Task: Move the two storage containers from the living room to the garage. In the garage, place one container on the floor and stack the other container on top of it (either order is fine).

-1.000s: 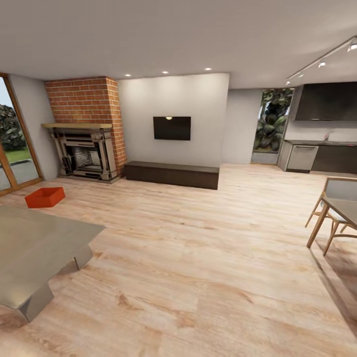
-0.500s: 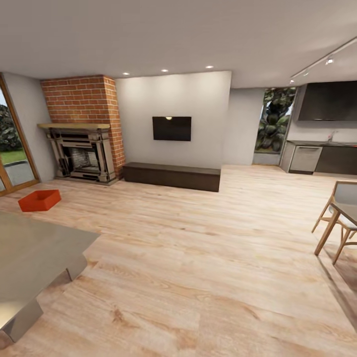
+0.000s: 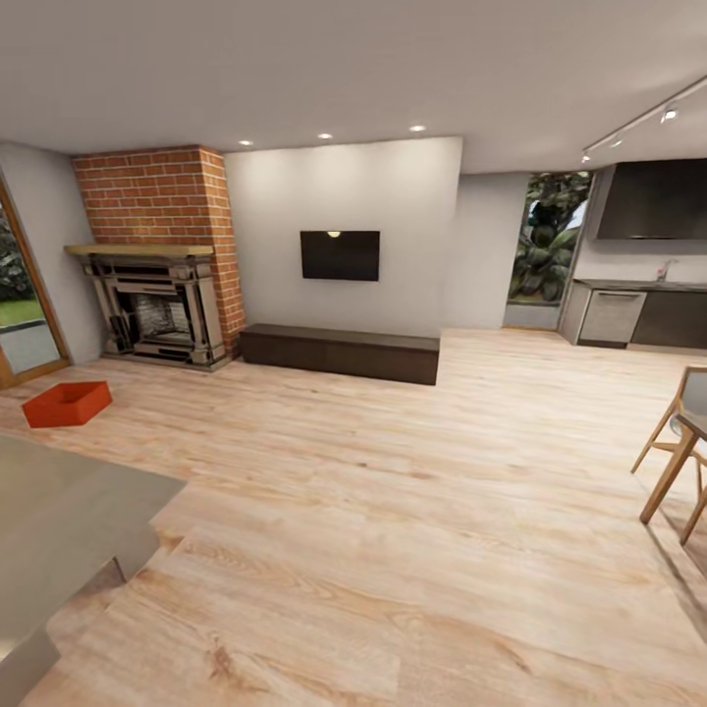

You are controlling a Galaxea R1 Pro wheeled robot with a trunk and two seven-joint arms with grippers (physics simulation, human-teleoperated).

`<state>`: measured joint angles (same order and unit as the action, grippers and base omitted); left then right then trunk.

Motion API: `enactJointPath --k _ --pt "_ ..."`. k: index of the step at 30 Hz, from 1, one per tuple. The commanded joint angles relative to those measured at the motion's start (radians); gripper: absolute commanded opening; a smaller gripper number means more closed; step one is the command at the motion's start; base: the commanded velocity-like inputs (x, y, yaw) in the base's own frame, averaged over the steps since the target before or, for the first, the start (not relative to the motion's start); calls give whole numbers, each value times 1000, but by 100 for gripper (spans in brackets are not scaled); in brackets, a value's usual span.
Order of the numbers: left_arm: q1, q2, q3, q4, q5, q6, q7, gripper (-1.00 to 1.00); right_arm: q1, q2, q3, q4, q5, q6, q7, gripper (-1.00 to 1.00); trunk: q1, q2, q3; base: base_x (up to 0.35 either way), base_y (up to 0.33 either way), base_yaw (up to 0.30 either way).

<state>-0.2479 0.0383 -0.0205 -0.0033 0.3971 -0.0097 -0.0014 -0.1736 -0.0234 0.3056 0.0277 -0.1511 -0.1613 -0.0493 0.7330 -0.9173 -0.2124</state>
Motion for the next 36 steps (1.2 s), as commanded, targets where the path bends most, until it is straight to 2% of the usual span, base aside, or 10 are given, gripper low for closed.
enactJointPath --k 1,36 --pt "-1 0 -2 0 6 -1 0 100 -1 0 9 3 -10 -6 0 100 1 -1 -1 322 0 0" --pt "-1 -2 -4 0 5 -2 0 100 -1 1 4 3 -16 -3 0 100 1 -1 -1 322 0 0"
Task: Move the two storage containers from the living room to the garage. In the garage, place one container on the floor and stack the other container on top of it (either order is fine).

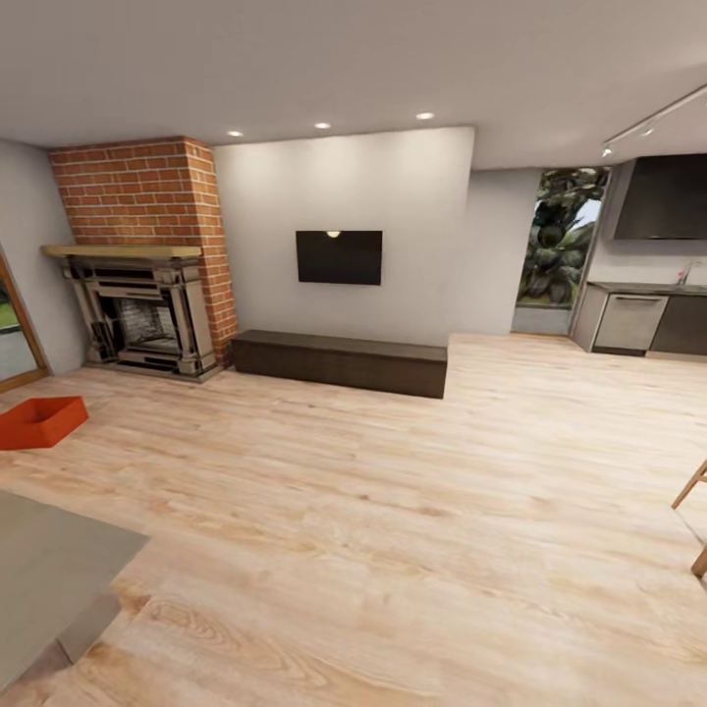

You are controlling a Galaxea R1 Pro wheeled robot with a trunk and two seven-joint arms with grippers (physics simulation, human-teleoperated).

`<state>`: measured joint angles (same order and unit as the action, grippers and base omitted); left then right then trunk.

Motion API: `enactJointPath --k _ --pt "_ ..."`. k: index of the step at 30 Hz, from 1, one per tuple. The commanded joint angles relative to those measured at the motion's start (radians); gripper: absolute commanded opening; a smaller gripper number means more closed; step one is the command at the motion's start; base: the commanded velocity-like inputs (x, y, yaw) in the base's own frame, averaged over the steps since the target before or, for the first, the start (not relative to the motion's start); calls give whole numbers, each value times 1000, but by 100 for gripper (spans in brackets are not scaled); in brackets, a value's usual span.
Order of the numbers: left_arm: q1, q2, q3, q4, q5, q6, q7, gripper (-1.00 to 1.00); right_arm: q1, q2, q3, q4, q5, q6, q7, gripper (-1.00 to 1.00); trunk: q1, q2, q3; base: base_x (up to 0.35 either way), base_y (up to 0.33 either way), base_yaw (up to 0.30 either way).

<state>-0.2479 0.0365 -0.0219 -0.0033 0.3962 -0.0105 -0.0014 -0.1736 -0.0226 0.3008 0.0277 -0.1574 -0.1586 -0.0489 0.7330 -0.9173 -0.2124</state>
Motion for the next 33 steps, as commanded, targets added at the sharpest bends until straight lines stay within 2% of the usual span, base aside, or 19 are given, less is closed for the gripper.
enactJointPath --k 1,33 --pt "-1 0 -3 0 6 -1 0 100 -1 1 9 3 -9 -7 0 100 1 -1 -1 322 0 0" --pt "-1 -1 -3 0 6 -2 0 100 -1 -7 6 3 -16 4 9 100 1 -1 -1 317 0 0"
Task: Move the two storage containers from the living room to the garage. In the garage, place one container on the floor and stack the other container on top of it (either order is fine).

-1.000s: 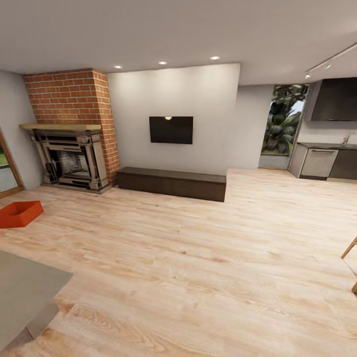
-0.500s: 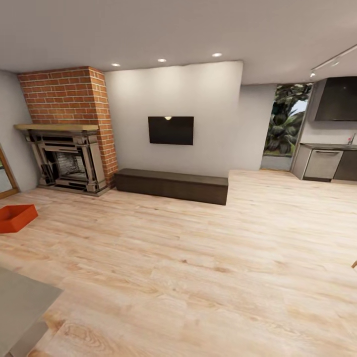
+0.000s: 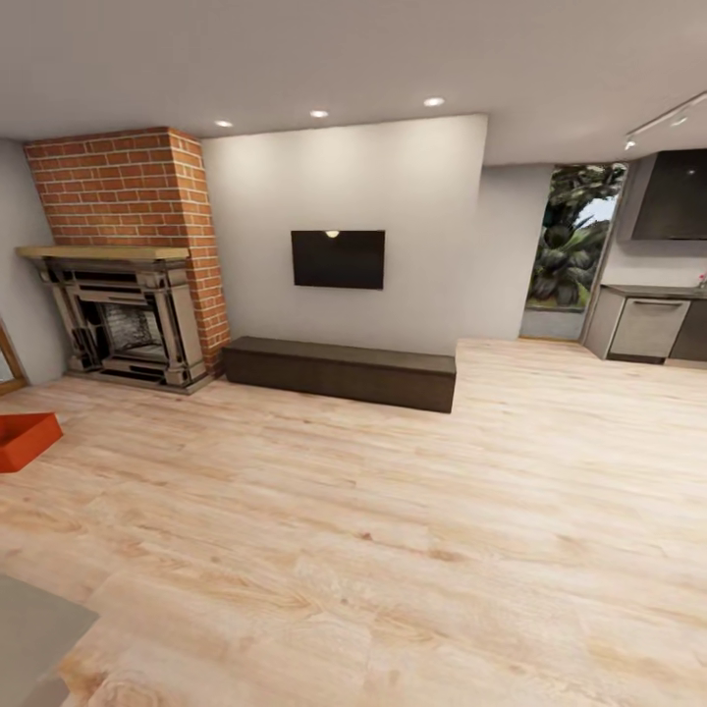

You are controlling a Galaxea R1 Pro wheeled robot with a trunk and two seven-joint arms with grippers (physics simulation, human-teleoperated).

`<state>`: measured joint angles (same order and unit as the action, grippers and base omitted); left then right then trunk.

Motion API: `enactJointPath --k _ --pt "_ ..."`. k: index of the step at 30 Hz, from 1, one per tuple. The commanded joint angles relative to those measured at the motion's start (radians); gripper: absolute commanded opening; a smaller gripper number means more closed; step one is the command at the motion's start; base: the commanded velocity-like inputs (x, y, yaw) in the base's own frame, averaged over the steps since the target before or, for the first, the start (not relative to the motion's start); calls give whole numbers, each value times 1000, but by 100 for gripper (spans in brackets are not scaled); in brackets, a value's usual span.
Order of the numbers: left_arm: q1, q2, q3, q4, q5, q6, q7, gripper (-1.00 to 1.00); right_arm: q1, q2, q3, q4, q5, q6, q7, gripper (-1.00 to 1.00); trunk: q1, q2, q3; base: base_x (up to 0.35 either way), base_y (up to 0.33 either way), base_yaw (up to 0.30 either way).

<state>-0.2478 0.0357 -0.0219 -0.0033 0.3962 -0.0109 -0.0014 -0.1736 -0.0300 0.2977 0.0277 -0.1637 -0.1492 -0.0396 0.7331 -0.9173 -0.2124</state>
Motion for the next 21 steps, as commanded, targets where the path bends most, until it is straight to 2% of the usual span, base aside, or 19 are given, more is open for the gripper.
enactJointPath --k 1,21 --pt "-1 0 -3 0 6 -1 0 100 -1 0 8 3 -10 -6 -1 100 1 -1 -1 316 0 0" --pt "-1 0 -2 0 6 -1 0 100 -1 8 17 3 7 -8 -10 100 1 -1 -1 316 0 0"
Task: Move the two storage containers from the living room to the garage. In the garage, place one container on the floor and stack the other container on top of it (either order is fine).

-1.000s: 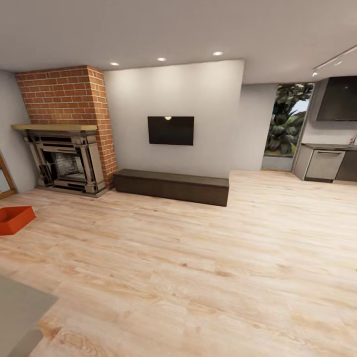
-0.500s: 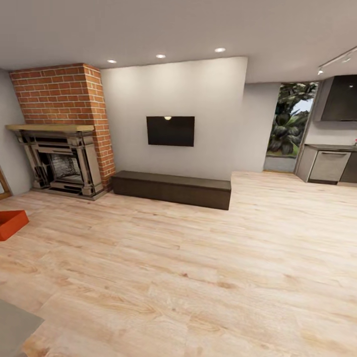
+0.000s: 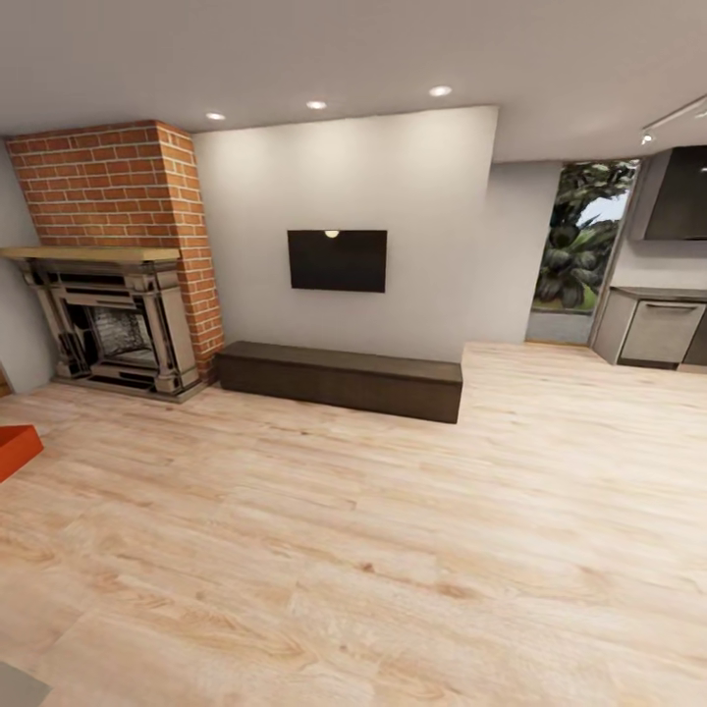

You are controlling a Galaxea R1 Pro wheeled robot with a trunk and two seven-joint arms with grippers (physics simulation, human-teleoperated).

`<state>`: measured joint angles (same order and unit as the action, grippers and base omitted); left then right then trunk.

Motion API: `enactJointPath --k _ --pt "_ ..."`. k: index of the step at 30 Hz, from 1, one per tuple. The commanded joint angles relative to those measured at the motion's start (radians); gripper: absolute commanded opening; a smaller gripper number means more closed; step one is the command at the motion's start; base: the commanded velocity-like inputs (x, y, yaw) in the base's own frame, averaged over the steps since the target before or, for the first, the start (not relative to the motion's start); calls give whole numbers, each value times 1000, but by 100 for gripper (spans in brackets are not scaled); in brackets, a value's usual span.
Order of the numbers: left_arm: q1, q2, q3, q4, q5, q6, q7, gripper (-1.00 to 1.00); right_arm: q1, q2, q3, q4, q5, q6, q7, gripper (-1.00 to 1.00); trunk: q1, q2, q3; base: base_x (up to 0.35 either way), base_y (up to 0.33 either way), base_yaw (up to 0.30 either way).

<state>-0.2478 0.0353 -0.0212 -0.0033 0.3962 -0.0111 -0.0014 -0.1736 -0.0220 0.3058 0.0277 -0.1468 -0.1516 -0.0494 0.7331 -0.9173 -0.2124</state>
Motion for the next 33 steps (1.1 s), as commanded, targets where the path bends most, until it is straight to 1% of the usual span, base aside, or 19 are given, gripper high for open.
enactJointPath --k 1,12,17,33 --pt "-1 0 -2 0 6 -1 0 100 -1 0 8 3 -11 -6 0 100 1 -1 -1 316 0 0" --pt "-1 0 -3 0 6 -1 0 100 -1 0 0 3 -22 -6 1 100 1 -1 -1 316 0 0" --pt "-1 0 -3 0 6 -1 0 100 -1 -2 11 3 -8 -7 1 100 1 -1 -1 316 0 0" --pt "-1 0 -3 0 6 -1 0 100 -1 -6 16 3 -5 -9 6 100 1 -1 -1 316 0 0"
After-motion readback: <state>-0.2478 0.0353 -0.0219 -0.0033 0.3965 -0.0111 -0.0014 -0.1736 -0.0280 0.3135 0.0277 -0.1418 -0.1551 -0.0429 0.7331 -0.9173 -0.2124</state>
